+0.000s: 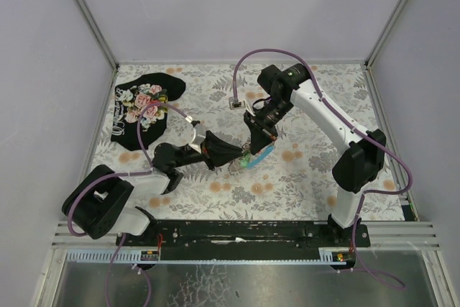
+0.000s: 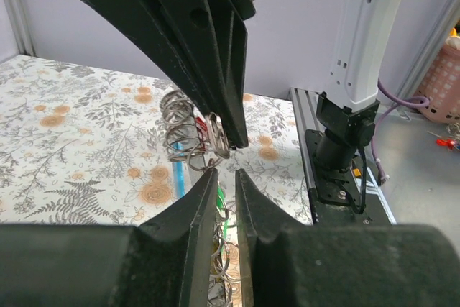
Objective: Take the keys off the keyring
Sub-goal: Remove the key from the keyring.
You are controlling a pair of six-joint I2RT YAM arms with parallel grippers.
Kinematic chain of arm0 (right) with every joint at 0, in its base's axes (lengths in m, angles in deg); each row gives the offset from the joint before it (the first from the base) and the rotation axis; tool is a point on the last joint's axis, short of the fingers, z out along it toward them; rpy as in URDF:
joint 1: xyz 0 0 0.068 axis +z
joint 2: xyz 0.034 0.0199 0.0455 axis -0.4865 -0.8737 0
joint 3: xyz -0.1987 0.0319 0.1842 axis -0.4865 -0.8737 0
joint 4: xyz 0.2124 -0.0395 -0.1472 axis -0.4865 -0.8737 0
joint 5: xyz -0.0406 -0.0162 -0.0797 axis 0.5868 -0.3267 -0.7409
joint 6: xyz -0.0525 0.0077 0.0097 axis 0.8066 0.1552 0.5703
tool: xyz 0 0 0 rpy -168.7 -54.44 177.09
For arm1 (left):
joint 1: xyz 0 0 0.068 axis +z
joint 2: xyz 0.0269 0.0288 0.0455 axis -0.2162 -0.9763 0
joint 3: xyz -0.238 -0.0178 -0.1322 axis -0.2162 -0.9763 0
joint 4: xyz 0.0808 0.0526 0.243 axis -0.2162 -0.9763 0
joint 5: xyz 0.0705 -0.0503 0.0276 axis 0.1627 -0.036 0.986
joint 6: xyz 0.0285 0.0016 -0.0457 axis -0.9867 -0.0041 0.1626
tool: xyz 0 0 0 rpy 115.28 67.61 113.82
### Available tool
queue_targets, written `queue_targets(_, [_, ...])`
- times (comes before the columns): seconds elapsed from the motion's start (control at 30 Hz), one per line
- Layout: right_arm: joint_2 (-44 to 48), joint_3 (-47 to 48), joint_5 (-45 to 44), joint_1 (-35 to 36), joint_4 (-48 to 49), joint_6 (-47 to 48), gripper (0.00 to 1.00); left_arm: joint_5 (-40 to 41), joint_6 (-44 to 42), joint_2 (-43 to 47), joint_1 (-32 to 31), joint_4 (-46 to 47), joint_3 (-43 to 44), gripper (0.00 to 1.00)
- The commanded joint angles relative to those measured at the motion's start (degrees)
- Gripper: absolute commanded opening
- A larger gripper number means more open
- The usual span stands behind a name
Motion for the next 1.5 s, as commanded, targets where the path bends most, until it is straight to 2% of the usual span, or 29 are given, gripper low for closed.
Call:
queue_targets(0.0, [2.8, 0.7, 2.9, 0.7, -0.8, 1.2, 0.00, -3.5, -0.5, -0.9, 0.4, 0.7, 0.3, 0.15])
queue_targets(0.67, [1.6, 0.6, 3.0, 3.3, -1.5, 2.6, 0.00, -8.3, 4.8, -5.7, 2.8, 8.6, 1.5, 0.22])
queue_targets(1.47, [0.8, 1.0, 3.5, 4.8, -1.5, 3.1, 0.00, -8.1, 8.0, -3.6, 3.0, 8.7, 2.3, 0.26])
